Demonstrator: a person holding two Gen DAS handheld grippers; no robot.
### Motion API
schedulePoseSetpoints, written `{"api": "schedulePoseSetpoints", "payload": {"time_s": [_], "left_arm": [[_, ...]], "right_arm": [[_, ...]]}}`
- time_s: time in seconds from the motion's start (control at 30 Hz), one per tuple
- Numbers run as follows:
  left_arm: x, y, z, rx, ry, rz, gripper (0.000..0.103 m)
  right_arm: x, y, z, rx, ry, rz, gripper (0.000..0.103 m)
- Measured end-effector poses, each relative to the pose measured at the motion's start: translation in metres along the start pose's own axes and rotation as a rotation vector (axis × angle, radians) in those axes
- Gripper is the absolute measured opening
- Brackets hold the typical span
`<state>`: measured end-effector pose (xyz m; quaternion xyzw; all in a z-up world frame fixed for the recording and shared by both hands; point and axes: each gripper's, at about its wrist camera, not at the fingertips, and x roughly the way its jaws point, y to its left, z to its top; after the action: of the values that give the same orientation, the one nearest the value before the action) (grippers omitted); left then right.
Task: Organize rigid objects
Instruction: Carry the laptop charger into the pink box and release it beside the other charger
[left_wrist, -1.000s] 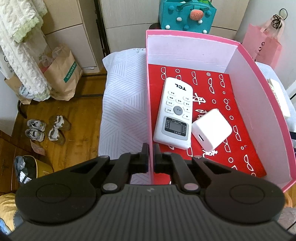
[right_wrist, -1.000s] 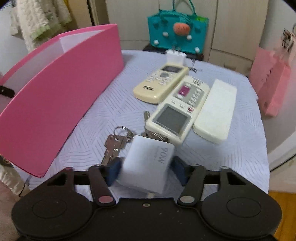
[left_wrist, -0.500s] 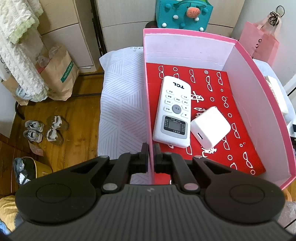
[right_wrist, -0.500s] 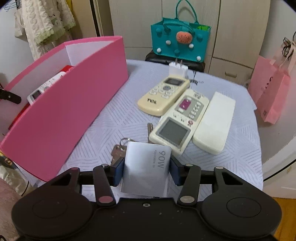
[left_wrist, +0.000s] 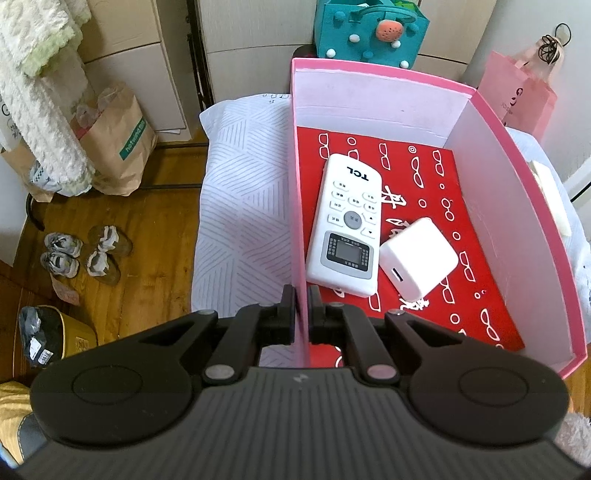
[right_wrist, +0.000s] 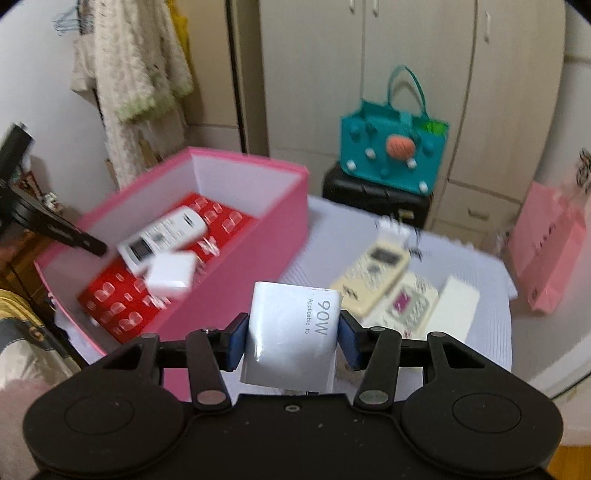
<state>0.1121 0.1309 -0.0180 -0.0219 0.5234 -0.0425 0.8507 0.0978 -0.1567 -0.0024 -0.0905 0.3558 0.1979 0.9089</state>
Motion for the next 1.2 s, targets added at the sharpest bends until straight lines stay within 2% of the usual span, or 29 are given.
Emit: {"api": "schedulePoseSetpoints", "payload": {"time_s": [0.17,0.37,0.57,0.67,0.9,1.2], "left_arm": [[0.0,0.0,-0.001,0.011,-0.007,0.001,0.005],[0.0,-0.003,-0.002,0.029,-0.013,0.003,0.005],[0.0,-0.001,-0.004,0.03,-0.022,-0.006,0.005],[-0.001,-0.001,-0.005,0.036,-0.026,-0.008,0.005],[-0.001,-0.001,-0.005,0.046,-0.031,-0.012,0.006],[-0.001,-0.001,-0.006,0.055,-0.038,-0.015,0.006]], "right_arm": [[-0.008,0.016,0.022,-0.033,-0.034,0.022,0.056],[-0.004,0.038,0.042,-0.061,-0.048,0.101,0.056],[0.027,0.064,0.061,-0.062,0.027,0.231,0.056],[0.049,0.078,0.066,-0.077,0.071,0.245,0.056],[0.113,0.082,0.085,-0.042,0.172,0.224,0.056],[0.183,0.082,0.097,-0.017,0.252,0.088,0.056]]}}
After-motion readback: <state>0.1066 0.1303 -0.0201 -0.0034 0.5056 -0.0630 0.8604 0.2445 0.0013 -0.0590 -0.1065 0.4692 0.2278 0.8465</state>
